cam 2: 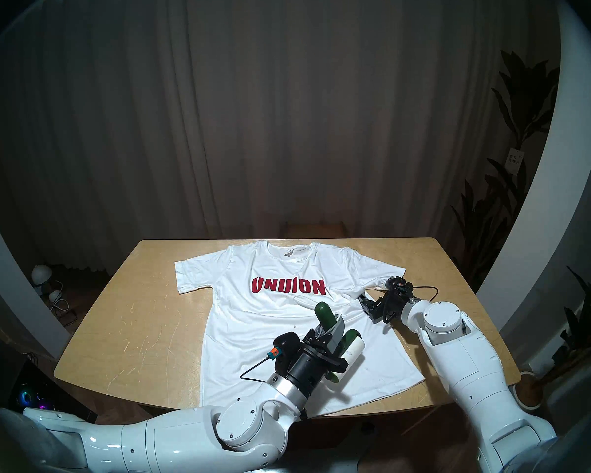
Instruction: Use the fur roller to clean a top
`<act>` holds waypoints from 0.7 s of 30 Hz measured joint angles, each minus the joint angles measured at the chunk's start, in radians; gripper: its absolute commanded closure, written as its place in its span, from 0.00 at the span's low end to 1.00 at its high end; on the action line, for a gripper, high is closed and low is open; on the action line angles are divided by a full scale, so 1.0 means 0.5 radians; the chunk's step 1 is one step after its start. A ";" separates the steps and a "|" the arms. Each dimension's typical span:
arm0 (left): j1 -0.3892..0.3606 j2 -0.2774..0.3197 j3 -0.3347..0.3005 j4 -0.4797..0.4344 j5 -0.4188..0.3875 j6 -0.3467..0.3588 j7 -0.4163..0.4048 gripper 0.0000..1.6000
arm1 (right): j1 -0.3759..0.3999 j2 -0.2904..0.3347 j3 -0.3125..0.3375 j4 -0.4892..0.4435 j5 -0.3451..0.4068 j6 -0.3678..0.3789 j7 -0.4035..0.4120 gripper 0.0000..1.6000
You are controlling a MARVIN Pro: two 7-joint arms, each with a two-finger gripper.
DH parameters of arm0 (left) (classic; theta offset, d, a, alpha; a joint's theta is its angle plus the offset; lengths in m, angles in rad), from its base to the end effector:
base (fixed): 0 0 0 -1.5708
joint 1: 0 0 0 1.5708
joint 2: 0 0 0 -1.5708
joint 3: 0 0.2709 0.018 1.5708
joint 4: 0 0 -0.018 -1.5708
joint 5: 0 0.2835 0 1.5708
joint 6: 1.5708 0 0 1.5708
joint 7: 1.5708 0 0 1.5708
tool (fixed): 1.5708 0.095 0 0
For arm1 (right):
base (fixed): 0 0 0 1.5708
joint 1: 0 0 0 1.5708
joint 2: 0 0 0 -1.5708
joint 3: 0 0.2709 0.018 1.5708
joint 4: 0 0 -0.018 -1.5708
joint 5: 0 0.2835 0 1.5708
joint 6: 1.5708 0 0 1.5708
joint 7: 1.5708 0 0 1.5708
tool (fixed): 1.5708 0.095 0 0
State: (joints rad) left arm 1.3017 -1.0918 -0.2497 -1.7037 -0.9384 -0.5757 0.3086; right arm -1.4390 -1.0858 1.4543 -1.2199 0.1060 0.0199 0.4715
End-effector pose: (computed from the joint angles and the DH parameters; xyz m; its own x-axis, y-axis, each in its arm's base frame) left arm 0.2410 -0.2023 -0.3176 0.2965 0.4757 0.8281 -0.5498 -0.6240 0.5553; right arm 0.4010 -0.1172 -0.3539 0.2555 0.3762 0.8906 0.4653 -0.8553 0.2278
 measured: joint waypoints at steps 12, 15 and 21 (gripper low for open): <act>-0.104 -0.066 0.145 0.100 -0.092 0.046 -0.096 1.00 | -0.008 0.004 -0.005 -0.011 0.008 0.004 -0.018 0.00; -0.125 -0.076 0.174 0.102 -0.122 0.042 -0.108 1.00 | -0.018 0.004 -0.006 -0.024 0.009 0.008 -0.037 0.00; -0.151 -0.083 0.190 0.111 -0.140 -0.013 -0.096 1.00 | -0.046 0.005 -0.006 -0.061 0.012 0.022 -0.074 0.00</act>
State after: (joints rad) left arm 1.2264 -1.1332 -0.1548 -1.6482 -1.0087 -0.5823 0.2606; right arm -1.4619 -1.0834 1.4513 -1.2505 0.1119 0.0308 0.4346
